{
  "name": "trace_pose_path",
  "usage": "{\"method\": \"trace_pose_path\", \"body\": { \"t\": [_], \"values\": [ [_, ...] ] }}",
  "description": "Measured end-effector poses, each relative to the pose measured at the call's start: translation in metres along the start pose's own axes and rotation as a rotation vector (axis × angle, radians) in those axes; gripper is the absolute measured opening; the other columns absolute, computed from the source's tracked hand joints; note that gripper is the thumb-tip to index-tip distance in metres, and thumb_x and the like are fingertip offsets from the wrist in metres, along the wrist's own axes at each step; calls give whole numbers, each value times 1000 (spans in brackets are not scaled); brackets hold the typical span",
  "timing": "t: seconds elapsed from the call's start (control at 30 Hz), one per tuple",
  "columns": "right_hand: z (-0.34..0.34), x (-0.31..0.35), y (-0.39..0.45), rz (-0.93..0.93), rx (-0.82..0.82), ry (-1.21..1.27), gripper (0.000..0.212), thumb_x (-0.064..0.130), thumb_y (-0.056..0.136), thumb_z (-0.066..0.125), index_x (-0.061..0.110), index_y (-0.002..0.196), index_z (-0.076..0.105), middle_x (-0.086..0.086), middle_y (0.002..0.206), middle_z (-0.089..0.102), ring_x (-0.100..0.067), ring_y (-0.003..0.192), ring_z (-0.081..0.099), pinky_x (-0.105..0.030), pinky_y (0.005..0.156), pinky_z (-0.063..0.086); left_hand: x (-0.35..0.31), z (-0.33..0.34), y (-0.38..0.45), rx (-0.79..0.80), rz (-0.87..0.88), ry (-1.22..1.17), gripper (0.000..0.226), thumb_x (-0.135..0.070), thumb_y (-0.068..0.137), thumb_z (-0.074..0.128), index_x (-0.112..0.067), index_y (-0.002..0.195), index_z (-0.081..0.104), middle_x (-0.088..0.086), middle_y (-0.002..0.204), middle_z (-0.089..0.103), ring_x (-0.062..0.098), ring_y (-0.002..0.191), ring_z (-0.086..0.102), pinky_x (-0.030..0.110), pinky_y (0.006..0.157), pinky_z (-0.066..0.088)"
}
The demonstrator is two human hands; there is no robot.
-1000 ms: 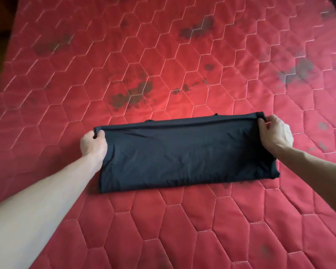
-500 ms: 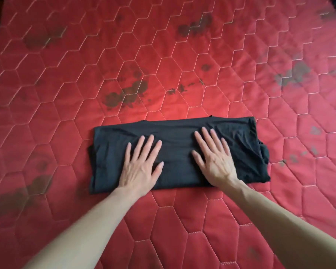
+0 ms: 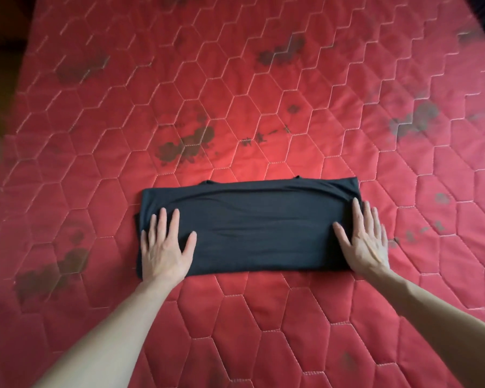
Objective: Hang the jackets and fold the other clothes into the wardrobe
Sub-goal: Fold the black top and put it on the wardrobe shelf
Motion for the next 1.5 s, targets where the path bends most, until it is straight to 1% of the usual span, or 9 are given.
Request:
{"method": "trace_pose_path", "body": {
  "t": [0.17, 0.3, 0.47, 0.6, 0.77, 1.1, 1.2, 1.37, 1.5],
  "values": [
    [-19, -11, -17, 339, -111, 275, 96, 43, 84, 81, 16, 160, 29, -22, 153, 43, -44, 143, 35, -52, 117, 27, 35, 7, -26, 217, -91, 68, 83, -65, 103, 30, -29, 164, -13, 8, 173, -18, 31, 161, -7, 44, 130, 6],
    [-12, -24, -24, 613, -55, 420, 72, 50, 77, 82, 20, 135, 54, -18, 126, 64, -42, 122, 58, -52, 108, 46, 45, 19, -27, 286, -104, 93, 88, -73, 99, 21, -32, 154, -35, 15, 167, -32, 30, 159, -16, 43, 130, 1],
    [-32, 16, -22, 385, 32, 221, 39, 28, 94, 71, -1, 118, 62, -29, 113, 70, -47, 107, 65, -47, 83, 49, 35, -4, -27, 170, 18, 181, 83, -68, 101, 28, -30, 163, -11, 15, 172, -15, 29, 160, -16, 49, 128, -2],
    [-55, 85, -42, 223, -25, 27, 32, 23, 99, 59, 7, 124, 47, -32, 102, 64, -53, 96, 64, -44, 71, 40, 6, -47, -38, -56, 211, -201, 63, -27, 101, 60, -9, 157, 39, 16, 158, 45, 33, 149, 37, 43, 123, 30],
    [-54, 211, -69, -44, -50, -167, 32, 18, 103, 50, 11, 132, 39, -16, 77, 56, -46, 82, 68, -41, 63, 40, 18, -33, -41, 259, -205, -815, 35, -14, 104, 52, -12, 137, 61, 1, 113, 71, 26, 116, 63, 37, 104, 46],
    [42, 380, -119, -209, 64, -207, 68, 6, 97, 45, 14, 159, 20, -12, 120, 69, -36, 102, 73, -38, 68, 43, 59, -15, -37, 578, -636, -1413, 45, -46, 111, 35, -13, 129, 60, 15, 122, 71, 33, 111, 69, 45, 105, 49],
    [84, 401, -135, -246, 155, -232, 70, 6, 102, 39, 13, 164, 8, -13, 128, 65, -36, 107, 71, -42, 78, 51, 65, -13, -31, 580, -648, -1467, 61, -61, 107, 33, -13, 129, 64, 14, 114, 75, 28, 96, 72, 42, 92, 57],
    [108, 397, -151, -254, 215, -175, 74, 13, 103, 44, 15, 166, 6, -9, 137, 60, -33, 111, 68, -40, 80, 47, 54, -12, -13, 683, -635, -1442, 63, -69, 97, 51, -17, 125, 72, 10, 117, 77, 30, 110, 72, 39, 89, 58],
    [98, 394, -173, -428, 217, 137, 63, 29, 100, 58, 17, 157, 34, -1, 142, 56, -26, 123, 59, -40, 98, 50, 47, -27, 12, 580, -449, -1227, 40, -50, 87, 76, -24, 116, 66, -2, 116, 72, 18, 112, 65, 34, 97, 49]
  ]
}}
Point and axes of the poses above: each hand's wrist, its own y-axis towards the middle knuckle, its own z-axis out of the palm, x = y × z, the point moved 10 cm from there along y, towards the middle knuckle
